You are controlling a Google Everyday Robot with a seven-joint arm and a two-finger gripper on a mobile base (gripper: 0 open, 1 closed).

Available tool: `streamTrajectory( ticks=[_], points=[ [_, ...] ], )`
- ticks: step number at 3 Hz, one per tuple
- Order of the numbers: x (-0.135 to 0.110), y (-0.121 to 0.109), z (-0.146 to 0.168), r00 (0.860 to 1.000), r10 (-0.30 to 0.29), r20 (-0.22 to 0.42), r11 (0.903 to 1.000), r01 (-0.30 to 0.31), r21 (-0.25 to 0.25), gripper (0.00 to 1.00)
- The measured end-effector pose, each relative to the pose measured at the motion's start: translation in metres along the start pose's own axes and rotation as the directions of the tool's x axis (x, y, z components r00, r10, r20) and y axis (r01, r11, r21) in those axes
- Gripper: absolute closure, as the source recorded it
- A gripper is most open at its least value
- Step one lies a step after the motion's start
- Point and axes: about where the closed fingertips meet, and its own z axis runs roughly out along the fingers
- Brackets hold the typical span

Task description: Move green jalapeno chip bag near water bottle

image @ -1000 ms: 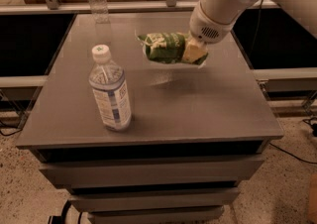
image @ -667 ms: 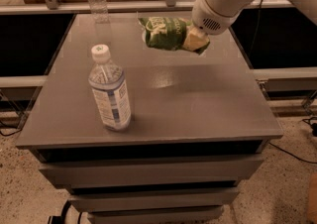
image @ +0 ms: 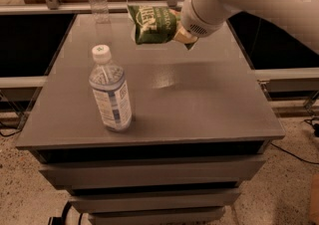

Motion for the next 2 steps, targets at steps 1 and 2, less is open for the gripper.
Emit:
streamTrajectory(
  ticks=[1, 2],
  points=[
    [-0.002, -0.001, -0.002, 1.0, 0.002, 0.005, 1.0, -0.002, 0.001, 1.0],
    [-0.001, -0.014, 0.001, 1.0, 0.016, 0.017, 0.9983, -0.017, 0.056, 1.0]
  ],
)
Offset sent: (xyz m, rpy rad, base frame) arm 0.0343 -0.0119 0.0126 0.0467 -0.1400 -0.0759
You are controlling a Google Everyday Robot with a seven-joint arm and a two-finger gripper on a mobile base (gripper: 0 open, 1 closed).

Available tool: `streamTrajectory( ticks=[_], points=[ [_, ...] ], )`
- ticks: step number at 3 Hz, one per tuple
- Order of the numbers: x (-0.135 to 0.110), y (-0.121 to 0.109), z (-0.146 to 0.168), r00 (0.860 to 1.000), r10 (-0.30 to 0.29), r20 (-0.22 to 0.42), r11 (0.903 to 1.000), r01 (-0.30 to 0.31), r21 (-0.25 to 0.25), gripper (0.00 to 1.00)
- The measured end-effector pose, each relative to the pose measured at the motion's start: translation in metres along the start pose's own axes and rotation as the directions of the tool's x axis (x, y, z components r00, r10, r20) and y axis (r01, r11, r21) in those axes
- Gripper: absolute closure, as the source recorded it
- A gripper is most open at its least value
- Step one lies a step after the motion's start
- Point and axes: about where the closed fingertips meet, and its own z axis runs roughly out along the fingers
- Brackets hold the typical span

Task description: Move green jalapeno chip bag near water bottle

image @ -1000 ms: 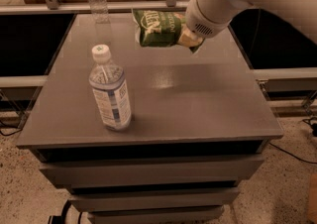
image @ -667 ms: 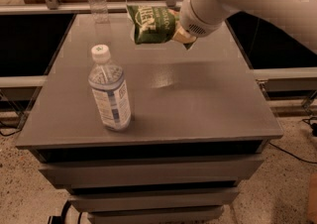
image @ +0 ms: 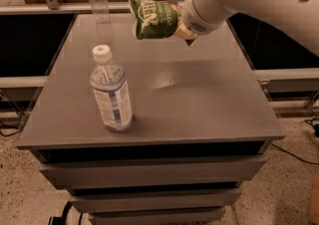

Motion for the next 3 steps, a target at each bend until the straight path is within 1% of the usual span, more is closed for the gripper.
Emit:
streamTrajectory(
  ticks=[1, 2, 3],
  points=[
    [0.001, -0.03, 0.007, 1.0, 0.013, 0.025, 0.9955, -0.015, 0.094, 1.0],
    [-0.002, -0.059, 0.017, 0.999, 0.001, 0.047, 0.986, -0.009, 0.166, 1.0],
    [-0.009, -0.086, 0.039, 0.997, -0.017, 0.072, 0.9791, 0.001, 0.203, 1.0]
  ],
)
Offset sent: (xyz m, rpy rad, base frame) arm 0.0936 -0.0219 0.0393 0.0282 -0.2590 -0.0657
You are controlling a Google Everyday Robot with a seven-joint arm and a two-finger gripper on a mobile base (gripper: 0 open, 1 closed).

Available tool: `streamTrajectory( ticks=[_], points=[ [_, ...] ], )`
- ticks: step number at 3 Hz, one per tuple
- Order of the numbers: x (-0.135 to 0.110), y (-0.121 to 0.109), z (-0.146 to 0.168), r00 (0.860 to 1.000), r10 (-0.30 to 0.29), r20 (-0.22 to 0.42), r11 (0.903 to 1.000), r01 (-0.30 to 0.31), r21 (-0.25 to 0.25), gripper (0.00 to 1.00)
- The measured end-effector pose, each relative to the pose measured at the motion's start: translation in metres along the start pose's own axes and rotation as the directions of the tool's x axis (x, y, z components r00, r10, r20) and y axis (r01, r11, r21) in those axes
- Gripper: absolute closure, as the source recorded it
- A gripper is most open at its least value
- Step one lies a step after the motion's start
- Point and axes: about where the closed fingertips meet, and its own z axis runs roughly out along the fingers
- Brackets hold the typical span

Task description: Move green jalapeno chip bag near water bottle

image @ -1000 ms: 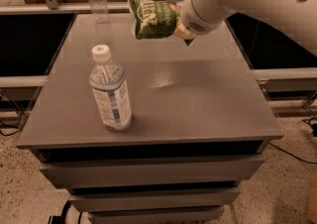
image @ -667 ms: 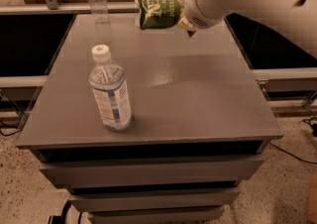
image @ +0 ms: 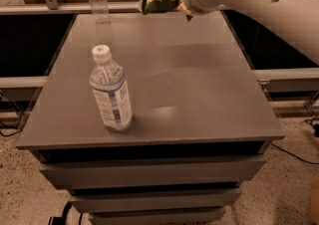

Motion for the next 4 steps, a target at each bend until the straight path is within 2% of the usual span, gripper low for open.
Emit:
streamTrajectory(
  ticks=[2, 4],
  points=[
    [-0.012, -0.026, 0.058, 0.998, -0.038, 0.05, 0.9993, 0.039, -0.001, 1.0],
    [-0.013, -0.034, 0.097, 0.993, -0.062, 0.099, 0.9981, 0.062, 0.007, 1.0]
  ],
)
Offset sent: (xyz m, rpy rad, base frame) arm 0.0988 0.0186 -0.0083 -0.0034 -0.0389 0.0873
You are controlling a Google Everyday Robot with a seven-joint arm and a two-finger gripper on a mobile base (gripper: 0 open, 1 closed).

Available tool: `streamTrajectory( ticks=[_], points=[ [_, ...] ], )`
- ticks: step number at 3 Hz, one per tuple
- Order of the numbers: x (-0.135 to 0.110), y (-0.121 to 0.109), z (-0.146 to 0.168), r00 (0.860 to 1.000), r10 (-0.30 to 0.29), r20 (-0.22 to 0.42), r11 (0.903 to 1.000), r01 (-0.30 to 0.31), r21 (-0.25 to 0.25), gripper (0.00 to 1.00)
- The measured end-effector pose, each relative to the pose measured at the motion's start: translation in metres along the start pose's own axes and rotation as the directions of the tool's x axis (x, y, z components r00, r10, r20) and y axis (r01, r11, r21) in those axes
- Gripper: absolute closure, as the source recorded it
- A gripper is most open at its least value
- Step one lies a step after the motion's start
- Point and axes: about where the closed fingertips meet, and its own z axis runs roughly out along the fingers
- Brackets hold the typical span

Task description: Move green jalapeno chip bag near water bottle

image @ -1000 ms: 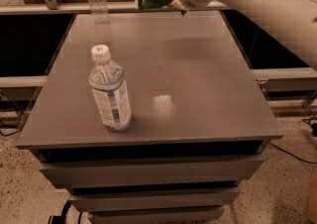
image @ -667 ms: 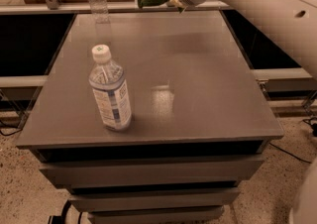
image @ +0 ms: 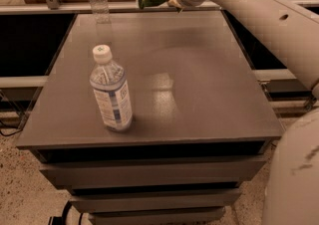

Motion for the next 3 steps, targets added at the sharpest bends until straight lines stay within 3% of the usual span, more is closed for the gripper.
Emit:
streamTrajectory(
  ticks=[1, 3],
  points=[
    [0.013, 0.002, 0.06, 1.0, -0.02, 0.008, 0.9996, 0.02, -0.018, 1.0],
    [-0.005, 0.003, 0.074, 0.999, -0.041, 0.032, 0.9989, 0.041, -0.021, 1.0]
  ],
)
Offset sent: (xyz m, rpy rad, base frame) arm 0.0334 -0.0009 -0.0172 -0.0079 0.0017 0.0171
